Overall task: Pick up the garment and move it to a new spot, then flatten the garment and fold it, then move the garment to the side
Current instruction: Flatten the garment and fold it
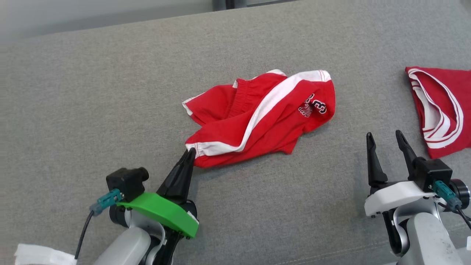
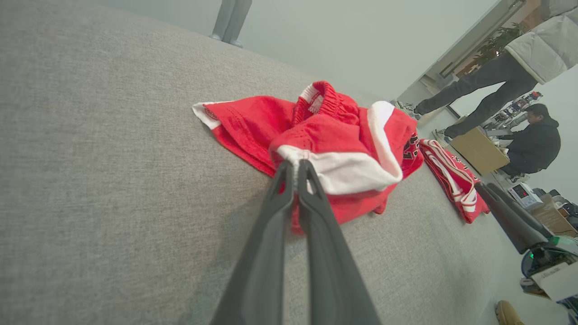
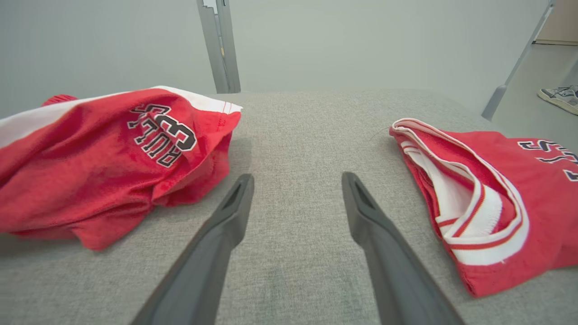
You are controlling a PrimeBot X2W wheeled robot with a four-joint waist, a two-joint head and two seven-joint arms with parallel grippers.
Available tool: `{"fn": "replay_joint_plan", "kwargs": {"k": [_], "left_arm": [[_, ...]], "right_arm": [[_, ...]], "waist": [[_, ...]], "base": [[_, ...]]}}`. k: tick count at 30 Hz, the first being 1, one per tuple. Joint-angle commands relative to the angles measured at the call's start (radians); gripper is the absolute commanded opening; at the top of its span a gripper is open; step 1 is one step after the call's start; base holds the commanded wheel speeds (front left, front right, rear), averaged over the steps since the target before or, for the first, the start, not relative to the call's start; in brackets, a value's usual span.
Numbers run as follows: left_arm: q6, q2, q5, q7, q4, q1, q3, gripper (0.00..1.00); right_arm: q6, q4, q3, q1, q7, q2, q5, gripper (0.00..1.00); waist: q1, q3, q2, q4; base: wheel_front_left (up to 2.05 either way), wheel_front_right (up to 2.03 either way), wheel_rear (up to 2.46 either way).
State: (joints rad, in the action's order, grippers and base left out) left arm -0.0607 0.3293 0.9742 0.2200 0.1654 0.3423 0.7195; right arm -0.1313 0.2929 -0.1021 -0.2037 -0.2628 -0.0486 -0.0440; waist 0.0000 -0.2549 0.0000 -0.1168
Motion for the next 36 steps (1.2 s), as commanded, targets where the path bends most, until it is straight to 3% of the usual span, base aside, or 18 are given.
{"fn": "replay_joint_plan", "kwargs": {"k": [1,6,9,12,15,17,19,22,23,24,29,36], "left_arm": [[-0.003,-0.005,-0.015,0.016,0.008,-0.029,-0.010,0.00],[0.003,-0.028,-0.007,0.037,0.055,-0.092,-0.043,0.01],[0.009,-0.040,0.006,0.041,0.093,-0.120,-0.066,0.14],[0.017,-0.047,0.006,0.043,0.131,-0.136,-0.088,0.19],[0.028,-0.049,-0.004,0.045,0.162,-0.136,-0.105,0.15],[0.036,-0.052,-0.010,0.045,0.180,-0.134,-0.117,0.05],[0.039,-0.053,-0.018,0.045,0.194,-0.131,-0.125,0.07],[0.040,-0.051,-0.031,0.045,0.215,-0.128,-0.124,0.56],[0.039,-0.050,-0.031,0.045,0.217,-0.130,-0.125,0.95],[0.036,-0.049,-0.029,0.045,0.220,-0.134,-0.125,1.00],[0.022,-0.033,-0.022,0.027,0.212,-0.157,-0.125,1.00],[-0.031,0.012,-0.043,0.034,0.149,-0.183,-0.158,1.00]], "right_arm": [[0.001,0.005,-0.001,0.023,-0.003,-0.004,0.010,1.00],[0.001,0.010,-0.002,0.036,-0.003,-0.003,0.024,1.00],[0.001,0.013,-0.002,0.043,-0.003,-0.003,0.027,1.00],[0.001,0.012,-0.004,0.051,-0.003,-0.003,0.032,1.00],[0.001,0.012,-0.006,0.060,-0.003,-0.003,0.032,1.00],[0.001,0.013,-0.006,0.058,-0.003,-0.003,0.032,1.00],[0.001,0.014,-0.005,0.058,-0.003,-0.003,0.031,1.00],[0.001,0.015,-0.004,0.060,-0.003,-0.003,0.030,1.00],[0.001,0.016,-0.003,0.061,-0.003,-0.003,0.029,1.00],[0.001,0.015,-0.004,0.062,-0.003,-0.003,0.028,1.00],[0.001,0.012,-0.007,0.078,-0.003,-0.003,0.028,1.00],[0.001,0.001,-0.013,0.083,-0.003,-0.003,0.023,1.00]], "waist": [[0.0000,0.047,0.0000,0.049],[0.0000,0.069,0.0000,0.065],[0.0000,0.076,0.0000,0.066],[0.0000,0.080,0.0000,0.067],[0.0000,0.081,0.0000,0.066],[0.0000,0.083,0.0000,0.065],[0.0000,0.085,0.0000,0.063],[0.0000,0.093,0.0000,0.059],[0.0000,0.096,0.0000,0.058],[0.0000,0.099,0.0000,0.057],[0.0000,0.125,0.0000,0.054],[0.0000,0.145,0.0000,0.049]], "base": [[0.00,0.00,0.00],[0.00,0.00,0.00],[0.00,0.00,0.00],[0.00,0.00,0.00],[0.00,0.00,0.00],[0.00,0.00,0.00],[0.00,0.00,0.00],[0.00,0.00,0.00],[0.00,0.00,0.00],[0.00,0.00,0.00],[0.00,0.00,0.00],[0.00,0.00,0.00]]}}
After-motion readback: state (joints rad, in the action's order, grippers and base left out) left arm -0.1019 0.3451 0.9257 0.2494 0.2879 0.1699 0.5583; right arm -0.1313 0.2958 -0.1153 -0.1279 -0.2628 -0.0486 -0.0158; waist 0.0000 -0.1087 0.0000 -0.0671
